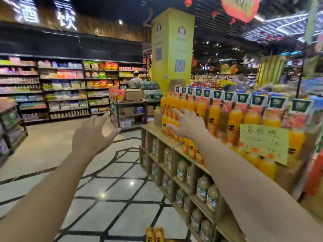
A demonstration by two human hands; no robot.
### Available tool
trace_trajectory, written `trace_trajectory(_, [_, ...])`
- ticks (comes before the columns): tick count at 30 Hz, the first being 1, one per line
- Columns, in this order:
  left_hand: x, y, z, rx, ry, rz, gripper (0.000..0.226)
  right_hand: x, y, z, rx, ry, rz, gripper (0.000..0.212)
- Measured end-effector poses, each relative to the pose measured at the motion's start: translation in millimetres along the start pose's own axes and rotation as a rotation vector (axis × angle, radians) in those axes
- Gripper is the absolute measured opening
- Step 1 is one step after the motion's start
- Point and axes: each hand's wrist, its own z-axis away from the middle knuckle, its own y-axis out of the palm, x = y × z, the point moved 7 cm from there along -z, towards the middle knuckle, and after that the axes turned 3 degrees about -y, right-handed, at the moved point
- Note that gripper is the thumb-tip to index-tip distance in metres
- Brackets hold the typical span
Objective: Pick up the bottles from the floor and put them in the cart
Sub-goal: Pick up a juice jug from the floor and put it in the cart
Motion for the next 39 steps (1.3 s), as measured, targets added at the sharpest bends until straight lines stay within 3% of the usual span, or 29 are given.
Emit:
trace_trajectory(9, [-63.8,159.0,-54.8,0.064,0.123,0.139,0.077,-35.3,145.4,-60.0,0.059,0.027,0.049,0.077])
trace_trajectory(18, [-67.2,381.5,-45.0,0.254,0.158,0.212,0.083,-46.7,323.8,-71.5,0.151,0.118,0.039,0.079])
trace_trajectory(25, [-79.2,581.5,53.0,0.441,0.211,0.256,0.084,-66.6,516.1,-19.0,0.228,0.192,-0.007,0.077])
trace_trajectory(30, [-65.8,743.6,167.0,0.550,0.205,0.226,0.080,-68.0,687.6,39.2,0.254,0.165,-0.052,0.076])
trace_trajectory(33, [-55.0,835.2,244.4,0.637,0.226,0.189,0.080,-71.0,792.4,84.2,0.350,0.185,-0.073,0.076])
trace_trajectory(39, [-47.4,967.1,362.6,0.758,0.281,0.130,0.080,-73.5,951.3,165.4,0.452,0.212,-0.062,0.079])
